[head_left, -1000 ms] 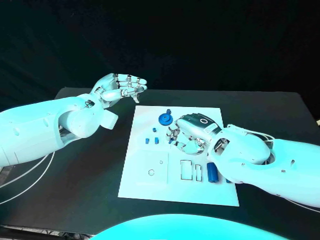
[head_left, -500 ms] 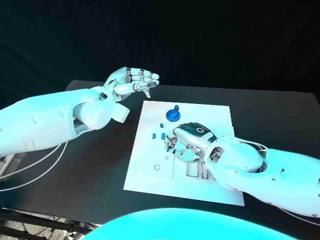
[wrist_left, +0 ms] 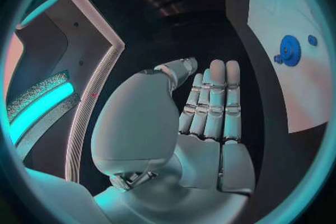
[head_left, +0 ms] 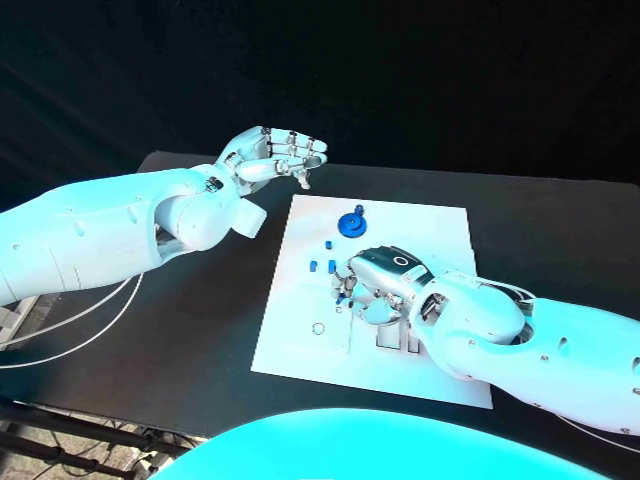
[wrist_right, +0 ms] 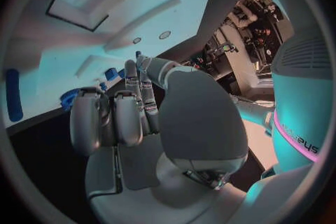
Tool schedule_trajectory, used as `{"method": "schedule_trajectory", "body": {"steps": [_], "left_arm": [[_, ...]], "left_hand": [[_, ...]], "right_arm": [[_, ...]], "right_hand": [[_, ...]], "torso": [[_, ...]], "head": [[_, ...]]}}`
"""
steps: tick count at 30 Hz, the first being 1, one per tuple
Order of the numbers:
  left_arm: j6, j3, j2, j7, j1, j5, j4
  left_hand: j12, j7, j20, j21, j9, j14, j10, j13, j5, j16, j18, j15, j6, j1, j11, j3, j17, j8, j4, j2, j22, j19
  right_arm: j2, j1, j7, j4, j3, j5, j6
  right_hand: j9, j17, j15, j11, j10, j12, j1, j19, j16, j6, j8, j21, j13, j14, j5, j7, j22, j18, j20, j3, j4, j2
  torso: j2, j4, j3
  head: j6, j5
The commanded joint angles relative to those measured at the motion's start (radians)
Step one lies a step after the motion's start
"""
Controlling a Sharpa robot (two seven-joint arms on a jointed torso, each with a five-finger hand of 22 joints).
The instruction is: Assemble the parts on the task board
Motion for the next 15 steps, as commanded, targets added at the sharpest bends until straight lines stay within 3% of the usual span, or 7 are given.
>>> {"method": "schedule_trajectory", "body": {"steps": [1,15], "left_arm": [[0.011,0.001,0.002,0.002,0.001,-0.002,0.001],[0.014,0.001,0.003,0.001,0.001,-0.005,0.001]], "left_hand": [[0.006,0.011,0.004,-0.007,-0.001,-0.008,-0.006,-0.001,0.003,-0.003,0.006,0.0,-0.008,-0.004,-0.001,0.0,-0.002,-0.006,-0.006,0.006,-0.001,-0.006],[0.006,0.011,0.004,-0.007,-0.001,-0.008,-0.006,-0.001,0.003,-0.003,0.006,0.0,-0.008,-0.004,-0.001,0.0,-0.002,-0.006,-0.006,0.006,-0.001,-0.006]], "right_arm": [[0.002,-0.001,0.007,-0.001,-0.001,-0.008,0.04],[0.005,-0.002,-0.005,0.001,-0.004,-0.016,0.078]], "right_hand": [[0.001,0.001,-0.005,-0.045,0.049,-0.002,-0.008,0.031,-0.001,0.005,0.001,-0.002,0.002,0.038,0.004,0.001,0.206,-0.018,-0.005,-0.002,-0.005,0.005],[0.001,0.002,-0.004,-0.045,0.05,-0.003,-0.01,0.031,0.0,0.004,0.001,-0.001,0.002,0.038,0.003,0.001,0.206,-0.018,-0.004,-0.002,-0.006,0.006]], "torso": [[0.0,-0.0004,0.0],[0.0,0.0008,-0.0002]], "head": [[-0.001,0.0],[-0.001,-0.003]]}}
